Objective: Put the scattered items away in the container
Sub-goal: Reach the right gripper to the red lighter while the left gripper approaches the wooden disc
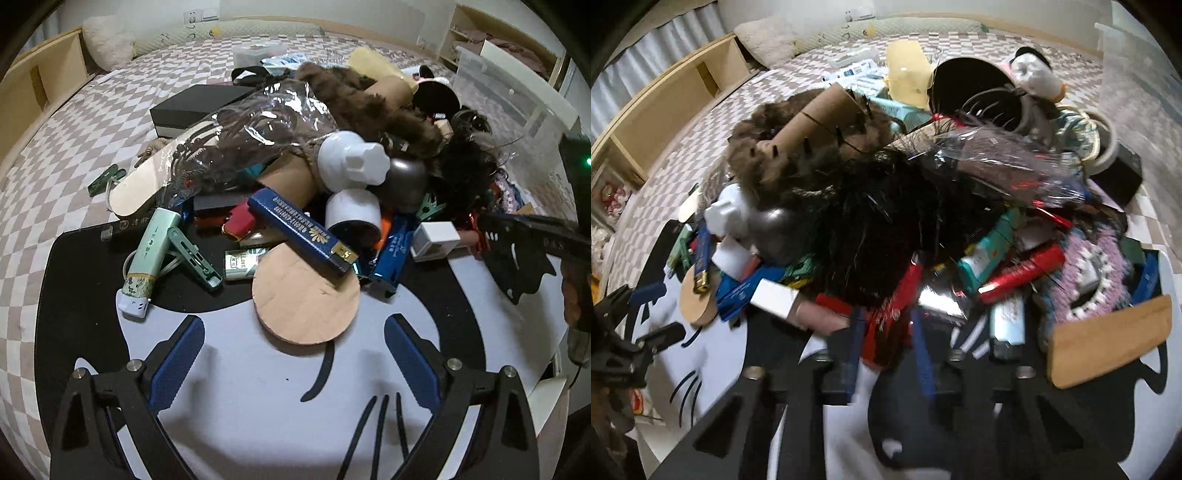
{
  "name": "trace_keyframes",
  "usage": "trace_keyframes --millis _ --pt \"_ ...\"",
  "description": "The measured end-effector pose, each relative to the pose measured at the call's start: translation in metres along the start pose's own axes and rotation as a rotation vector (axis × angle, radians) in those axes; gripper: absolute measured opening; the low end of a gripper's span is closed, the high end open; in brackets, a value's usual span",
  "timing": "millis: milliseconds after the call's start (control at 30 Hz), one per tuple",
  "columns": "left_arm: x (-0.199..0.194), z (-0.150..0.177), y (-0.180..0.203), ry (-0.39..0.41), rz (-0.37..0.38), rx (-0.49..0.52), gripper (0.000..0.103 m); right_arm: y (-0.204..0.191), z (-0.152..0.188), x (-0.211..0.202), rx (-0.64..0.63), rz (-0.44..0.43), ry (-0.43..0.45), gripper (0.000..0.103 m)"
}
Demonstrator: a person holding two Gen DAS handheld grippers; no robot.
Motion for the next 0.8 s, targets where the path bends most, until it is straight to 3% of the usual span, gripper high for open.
trace_keyframes --millis 267,633,733,800 --pt "0.01 -0.011 0.003 -0.007 -0.013 0.013 0.098 0.0 -0.004 0.0 -0.031 0.026 0.006 0.017" --pt "0.029 -0.023 0.004 -0.018 -0.136 0.054 0.098 0.002 -0.01 0.005 -0.046 0.05 -0.009 0.017" --pt "0.029 -0.023 -0.001 -0.004 -0.137 0.044 0.085 0.003 -0.008 0.004 -0.055 0.045 -0.011 0.017" --pt "0.027 -0.022 -0.008 0.002 -0.139 0.034 0.068 0.003 -0.006 0.004 -0.064 0.041 -0.012 0.017"
Point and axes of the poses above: each gripper's, at about its wrist camera, not at the fingertips, and x roughly the way its jaws point, y to its right, z to its underside, the point moved 5 cm from there along x, roughly the way its jaws point, and after that the axes turned 9 degrees about -y, right-handed, at the moved point
